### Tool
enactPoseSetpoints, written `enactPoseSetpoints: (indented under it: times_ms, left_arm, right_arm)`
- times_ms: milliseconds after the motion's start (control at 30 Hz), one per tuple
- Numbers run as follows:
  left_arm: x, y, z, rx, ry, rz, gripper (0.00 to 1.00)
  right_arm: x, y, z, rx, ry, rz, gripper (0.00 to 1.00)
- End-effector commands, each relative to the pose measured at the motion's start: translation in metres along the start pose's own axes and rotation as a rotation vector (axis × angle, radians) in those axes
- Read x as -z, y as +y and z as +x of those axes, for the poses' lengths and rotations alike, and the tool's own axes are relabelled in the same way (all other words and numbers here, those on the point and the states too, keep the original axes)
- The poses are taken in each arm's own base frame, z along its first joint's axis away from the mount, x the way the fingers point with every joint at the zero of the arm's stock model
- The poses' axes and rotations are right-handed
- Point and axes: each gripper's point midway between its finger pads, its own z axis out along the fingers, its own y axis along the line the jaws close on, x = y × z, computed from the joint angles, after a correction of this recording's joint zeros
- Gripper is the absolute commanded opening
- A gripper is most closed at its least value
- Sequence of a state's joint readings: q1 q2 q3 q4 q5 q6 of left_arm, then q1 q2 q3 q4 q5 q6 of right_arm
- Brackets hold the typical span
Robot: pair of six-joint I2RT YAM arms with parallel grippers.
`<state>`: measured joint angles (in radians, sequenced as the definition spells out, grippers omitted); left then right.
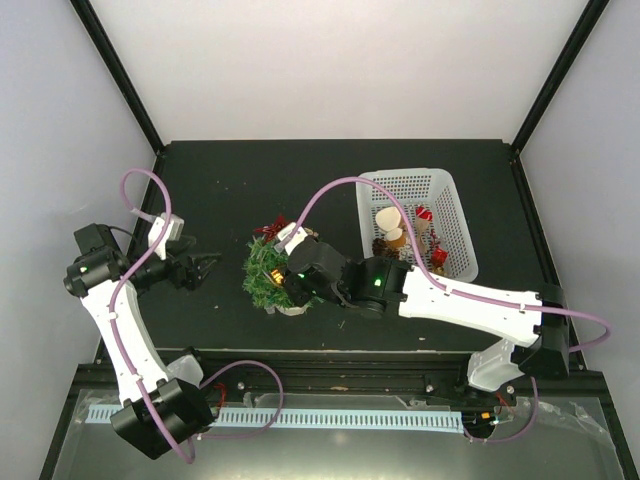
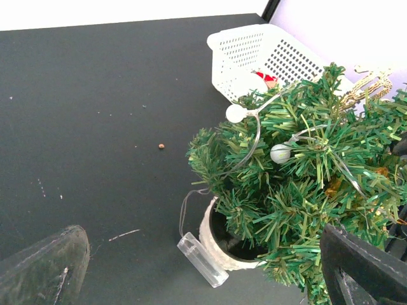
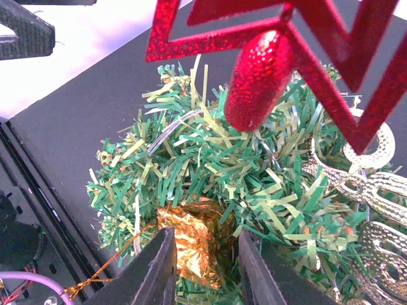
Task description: Decorate the small christmas tree
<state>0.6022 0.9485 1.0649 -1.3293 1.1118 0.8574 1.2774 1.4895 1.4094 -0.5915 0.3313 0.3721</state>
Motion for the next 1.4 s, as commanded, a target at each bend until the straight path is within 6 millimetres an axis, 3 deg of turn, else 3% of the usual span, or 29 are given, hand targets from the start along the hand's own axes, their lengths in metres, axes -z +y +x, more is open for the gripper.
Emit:
enactPoseSetpoints:
  times_ms: [0, 333, 400, 600, 800, 933, 1067, 1167, 1367]
  left_arm:
    - [0.002, 0.001, -0.001, -0.041, -0.008, -0.016, 0.99]
    - [0.003, 0.006, -0.001, -0.024, -0.008, -0.028, 0.99]
    - [0.003, 0.01, -0.001, -0.002, -0.009, -0.022, 0.99]
    - [0.002, 0.015, -0.002, 0.043, -0.018, 0.026, 0.99]
    - [-0.003, 0.018, 0.006, 0.034, -0.009, 0.057, 0.98]
    - [-0.007, 0.028, 0.008, 0.032, -0.015, 0.064, 0.97]
    - [-0.013, 0.042, 0.009, 0.073, -0.009, 0.085, 0.93]
    - [-0.023, 0.05, 0.01, 0.109, 0.012, 0.118, 0.87]
    - [-0.053, 0.049, 0.01, 0.13, 0.087, 0.208, 0.73]
  right_arm:
    - [0.013, -0.005, -0.014, -0.025, -0.036, 0.008, 0.3]
    - [0.042, -0.019, -0.024, -0.056, -0.097, 0.026, 0.31]
    - [0.05, -0.023, -0.025, -0.059, -0.112, 0.033, 0.37]
    - [0.066, -0.052, -0.022, -0.132, -0.116, 0.077, 0.39]
    - [0.068, -0.1, 0.015, -0.291, -0.098, 0.122, 0.39]
    - [0.063, -0.108, 0.046, -0.3, -0.026, 0.164, 0.34]
    - [0.054, -0.104, 0.083, -0.333, 0.011, 0.13, 0.24]
    - [0.044, -0.09, 0.104, -0.363, 0.027, 0.051, 0.14]
    - [0.028, -0.059, 0.114, -0.386, 0.025, -0.089, 0.1]
